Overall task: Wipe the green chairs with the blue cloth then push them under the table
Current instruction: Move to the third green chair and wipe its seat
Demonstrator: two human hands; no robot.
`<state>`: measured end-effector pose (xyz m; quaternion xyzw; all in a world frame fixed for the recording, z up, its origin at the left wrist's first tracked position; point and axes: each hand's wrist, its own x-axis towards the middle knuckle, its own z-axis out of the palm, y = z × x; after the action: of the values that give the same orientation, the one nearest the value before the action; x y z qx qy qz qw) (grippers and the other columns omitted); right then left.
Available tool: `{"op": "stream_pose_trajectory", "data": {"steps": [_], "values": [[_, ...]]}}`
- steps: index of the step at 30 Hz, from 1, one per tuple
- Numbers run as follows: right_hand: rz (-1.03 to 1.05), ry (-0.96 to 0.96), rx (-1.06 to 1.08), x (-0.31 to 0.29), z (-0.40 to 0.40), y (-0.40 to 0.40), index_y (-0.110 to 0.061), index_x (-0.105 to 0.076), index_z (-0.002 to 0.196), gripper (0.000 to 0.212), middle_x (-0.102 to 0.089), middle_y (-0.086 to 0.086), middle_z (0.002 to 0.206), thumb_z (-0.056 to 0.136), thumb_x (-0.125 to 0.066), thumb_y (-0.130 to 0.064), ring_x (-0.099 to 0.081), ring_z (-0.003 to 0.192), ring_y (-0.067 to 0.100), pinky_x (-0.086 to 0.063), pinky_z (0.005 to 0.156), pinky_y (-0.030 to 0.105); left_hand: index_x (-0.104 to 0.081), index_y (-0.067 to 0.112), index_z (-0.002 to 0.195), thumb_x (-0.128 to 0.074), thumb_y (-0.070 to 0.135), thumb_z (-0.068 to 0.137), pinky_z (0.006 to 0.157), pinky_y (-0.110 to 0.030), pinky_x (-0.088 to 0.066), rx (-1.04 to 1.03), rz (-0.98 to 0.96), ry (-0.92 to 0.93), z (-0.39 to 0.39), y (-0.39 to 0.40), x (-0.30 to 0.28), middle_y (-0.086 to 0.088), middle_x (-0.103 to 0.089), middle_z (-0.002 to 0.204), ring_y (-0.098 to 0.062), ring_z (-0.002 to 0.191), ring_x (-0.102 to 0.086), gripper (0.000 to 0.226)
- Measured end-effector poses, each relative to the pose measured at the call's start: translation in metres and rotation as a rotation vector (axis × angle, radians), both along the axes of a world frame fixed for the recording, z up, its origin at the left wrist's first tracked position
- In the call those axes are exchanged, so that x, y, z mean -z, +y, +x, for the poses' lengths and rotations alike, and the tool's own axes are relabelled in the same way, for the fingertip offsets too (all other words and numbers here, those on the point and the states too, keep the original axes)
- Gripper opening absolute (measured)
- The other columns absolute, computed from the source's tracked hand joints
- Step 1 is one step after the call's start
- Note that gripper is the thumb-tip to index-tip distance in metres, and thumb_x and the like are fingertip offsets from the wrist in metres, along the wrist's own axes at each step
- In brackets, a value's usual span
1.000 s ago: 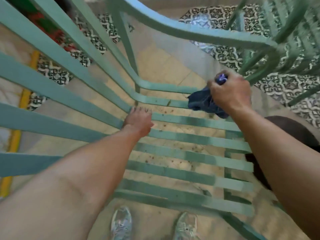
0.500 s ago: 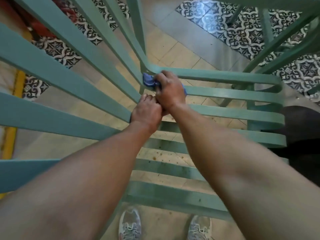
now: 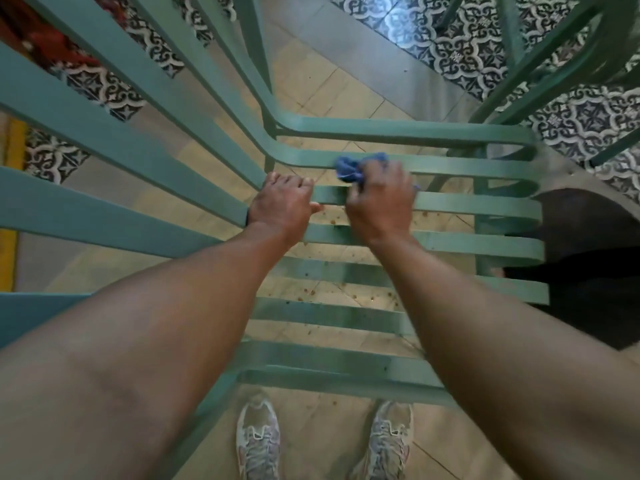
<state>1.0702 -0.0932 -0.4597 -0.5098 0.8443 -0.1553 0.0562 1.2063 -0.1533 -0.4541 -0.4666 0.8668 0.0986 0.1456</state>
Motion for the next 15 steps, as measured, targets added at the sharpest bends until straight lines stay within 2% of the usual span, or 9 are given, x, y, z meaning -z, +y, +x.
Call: {"op": "stream_pose_trajectory", "data": {"steps": [2,3,6,8,10,12,14,15], "values": [[0.030,-0.072,-0.195,0.004,0.052,-0.020,-0.020,-0.061,0.112,0.027,-0.054,0.011,0.106,0.089,-0.049,-0.026,-0.049,0.095,0.027,-0.042,0.082,0.041,-0.051,0.011,0.132,-0.052,0.028,0.097,0.111,-0.033,-0.023,-0.020,0.019,-0.013,0.000,0.000,-0.001,-0.007,-0.056,0.129,-0.025,0.127,-0.043,0.040],[0.022,-0.071,-0.267,0.003,0.052,-0.020,-0.019,-0.062,0.113,0.028,-0.055,0.012,0.106,0.088,-0.051,-0.025,-0.051,0.094,0.028,-0.044,0.081,0.042,-0.052,0.012,0.131,-0.053,0.028,0.096,0.109,-0.033,-0.024,-0.021,0.018,-0.015,0.000,0.000,-0.001,-0.008,-0.057,0.128,-0.025,0.124,-0.044,0.039],[-0.012,0.045,-0.319,0.001,-0.016,0.033,-0.016,-0.065,0.108,0.025,-0.060,0.016,0.104,0.086,-0.054,-0.022,-0.056,0.086,0.033,-0.045,0.073,0.040,-0.048,0.013,0.138,-0.044,0.039,0.100,0.109,-0.038,-0.026,-0.012,-0.018,0.021,0.000,0.002,-0.003,-0.010,-0.055,0.134,-0.028,0.125,-0.045,0.045],[-0.001,0.122,-0.104,-0.005,-0.082,0.086,-0.013,-0.065,0.107,0.026,-0.059,0.022,0.103,0.087,-0.052,-0.023,-0.055,0.086,0.037,-0.044,0.073,0.041,-0.043,0.011,0.142,-0.041,0.042,0.102,0.112,-0.039,-0.023,-0.040,0.022,0.037,0.000,0.004,-0.009,-0.011,-0.052,0.139,-0.030,0.131,-0.041,0.051],[0.104,0.098,0.253,-0.020,-0.135,0.130,-0.010,-0.060,0.113,0.030,-0.052,0.029,0.109,0.090,-0.047,-0.024,-0.052,0.096,0.044,-0.044,0.082,0.044,-0.042,0.010,0.143,-0.040,0.043,0.102,0.113,-0.038,-0.022,-0.038,0.014,0.046,0.002,0.005,-0.013,-0.012,-0.050,0.141,-0.030,0.132,-0.040,0.053],[0.194,0.065,0.525,-0.029,-0.150,0.148,-0.008,-0.054,0.117,0.031,-0.045,0.031,0.117,0.093,-0.045,-0.024,-0.048,0.105,0.047,-0.042,0.088,0.047,-0.042,0.010,0.143,-0.040,0.044,0.101,0.112,-0.038,-0.023,-0.034,0.014,0.043,0.001,0.006,-0.014,-0.012,-0.051,0.140,-0.030,0.132,-0.039,0.054],[0.158,0.087,0.471,-0.026,-0.110,0.138,-0.011,-0.051,0.115,0.026,-0.044,0.025,0.119,0.093,-0.046,-0.024,-0.047,0.105,0.042,-0.041,0.086,0.046,-0.040,0.011,0.145,-0.040,0.045,0.101,0.112,-0.039,-0.024,-0.042,0.024,0.035,0.001,0.007,-0.015,-0.011,-0.049,0.142,-0.030,0.134,-0.037,0.056],[0.115,0.074,0.332,-0.019,-0.076,0.124,-0.014,-0.052,0.113,0.023,-0.045,0.021,0.117,0.093,-0.047,-0.024,-0.048,0.103,0.038,-0.042,0.084,0.046,-0.039,0.011,0.146,-0.041,0.045,0.101,0.113,-0.039,-0.024,-0.042,0.024,0.029,0.000,0.008,-0.016,-0.011,-0.049,0.143,-0.030,0.134,-0.037,0.056]]}}
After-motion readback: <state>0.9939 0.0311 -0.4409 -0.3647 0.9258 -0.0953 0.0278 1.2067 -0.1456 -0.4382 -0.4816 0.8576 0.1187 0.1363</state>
